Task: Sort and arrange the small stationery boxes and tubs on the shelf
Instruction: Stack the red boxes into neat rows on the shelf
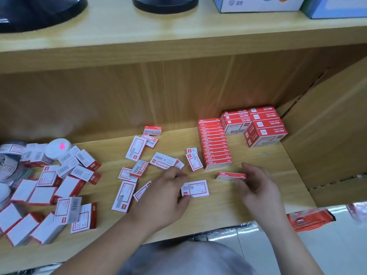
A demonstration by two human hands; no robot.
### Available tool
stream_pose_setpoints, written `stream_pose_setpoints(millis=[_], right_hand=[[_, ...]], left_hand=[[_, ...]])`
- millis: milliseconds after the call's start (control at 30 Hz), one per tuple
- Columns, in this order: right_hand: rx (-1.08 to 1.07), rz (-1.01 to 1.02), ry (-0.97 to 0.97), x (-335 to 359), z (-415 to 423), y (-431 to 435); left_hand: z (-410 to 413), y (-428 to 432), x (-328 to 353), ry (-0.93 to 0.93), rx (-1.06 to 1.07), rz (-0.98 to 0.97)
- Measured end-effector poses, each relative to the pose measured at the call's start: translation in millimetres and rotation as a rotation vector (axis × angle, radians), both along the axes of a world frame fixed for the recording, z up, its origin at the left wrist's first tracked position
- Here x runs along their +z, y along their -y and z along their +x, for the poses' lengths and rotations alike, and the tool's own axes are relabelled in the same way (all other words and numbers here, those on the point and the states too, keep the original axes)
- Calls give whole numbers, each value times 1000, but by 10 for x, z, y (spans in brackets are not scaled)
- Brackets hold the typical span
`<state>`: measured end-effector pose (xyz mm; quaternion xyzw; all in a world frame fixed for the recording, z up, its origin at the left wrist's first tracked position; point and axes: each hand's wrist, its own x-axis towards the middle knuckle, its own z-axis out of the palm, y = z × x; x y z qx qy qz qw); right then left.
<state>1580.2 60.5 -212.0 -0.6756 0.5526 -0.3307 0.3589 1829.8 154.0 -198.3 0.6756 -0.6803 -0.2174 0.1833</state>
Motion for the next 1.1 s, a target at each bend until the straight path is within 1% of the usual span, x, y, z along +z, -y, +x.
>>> stream_pose_setpoints(millis=[100, 200, 267, 367, 400, 433, 567, 600, 700, 767, 833, 867, 967, 1000, 1100], right_hand=[[-34, 47, 20, -46, -49, 8], [-28, 29, 35, -83, 1, 29], [-15, 4, 21, -118, 67, 60], [-11, -32, -6, -175, 132, 78], [-25, -50, -15, -193, 137, 68], [-37, -76, -28, -212, 138, 58], [-62, -142, -116, -213, 170, 50], [-74, -148, -139, -199, 182, 60], [-94, -174, -197, -178, 196, 74], [-90, -167, -204, -188, 187, 92], [-63, -135, -152, -213, 146, 112], [-40, -114, -104, -229, 113, 120], [37, -54, 31, -276, -11, 139], [67, -38, 61, -286, -49, 145], [131, -13, 108, -290, -115, 171]], left_hand=[[-2, 13, -13, -46, 29, -7], [-42, 54, 41, -104, 78, 15], [-71, 73, 75, -63, 28, 27], [-131, 81, 118, 85, -164, 80], [-153, 84, 138, 121, -194, 84], [-172, 98, 146, 118, -195, 59], [-247, 159, 215, -10, -80, -107], [-273, 174, 231, -69, -31, -112], [-379, 223, 269, -367, 118, -48], [-421, 231, 202, -501, 149, -20], [-437, 204, 77, -514, 144, -17], [-443, 180, 10, -477, 142, -36], [-480, 122, -129, -244, 172, -205], [-501, 123, -149, -238, 197, -240], [-587, 187, -218, -353, 294, -244]])
